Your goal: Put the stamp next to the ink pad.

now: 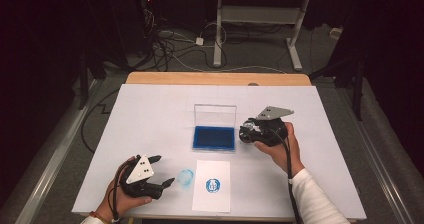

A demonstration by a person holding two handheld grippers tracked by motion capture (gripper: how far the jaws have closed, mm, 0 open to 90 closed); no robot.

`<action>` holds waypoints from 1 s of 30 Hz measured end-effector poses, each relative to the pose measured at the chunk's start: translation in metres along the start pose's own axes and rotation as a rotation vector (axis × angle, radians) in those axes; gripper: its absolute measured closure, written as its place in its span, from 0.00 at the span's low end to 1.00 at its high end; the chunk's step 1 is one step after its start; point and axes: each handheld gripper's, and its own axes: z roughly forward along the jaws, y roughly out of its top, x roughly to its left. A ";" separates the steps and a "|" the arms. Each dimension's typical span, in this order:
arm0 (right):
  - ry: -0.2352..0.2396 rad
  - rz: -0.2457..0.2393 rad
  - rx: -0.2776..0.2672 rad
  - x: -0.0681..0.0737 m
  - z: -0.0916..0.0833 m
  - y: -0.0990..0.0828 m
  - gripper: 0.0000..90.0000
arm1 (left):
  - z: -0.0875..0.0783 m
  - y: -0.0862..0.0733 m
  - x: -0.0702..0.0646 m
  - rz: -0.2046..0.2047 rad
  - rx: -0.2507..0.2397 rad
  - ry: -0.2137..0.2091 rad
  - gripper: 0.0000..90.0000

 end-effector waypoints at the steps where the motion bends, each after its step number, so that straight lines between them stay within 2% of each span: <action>1: 0.002 0.007 0.003 -0.001 0.002 -0.001 0.63 | 0.000 0.000 -0.001 0.000 0.001 0.000 0.19; 4: 0.010 0.029 0.007 -0.002 0.006 -0.005 0.63 | 0.001 0.000 -0.001 0.002 0.005 -0.002 0.19; 12: 0.006 0.033 0.043 -0.003 0.019 -0.016 0.63 | 0.003 0.000 -0.001 0.003 0.012 -0.005 0.19; 21: 0.014 0.051 0.054 -0.005 0.024 -0.022 0.63 | 0.003 0.000 -0.001 0.003 0.008 -0.006 0.19; 30: 0.028 0.083 0.043 -0.008 0.023 -0.026 0.63 | 0.003 0.000 -0.001 0.002 0.010 -0.006 0.19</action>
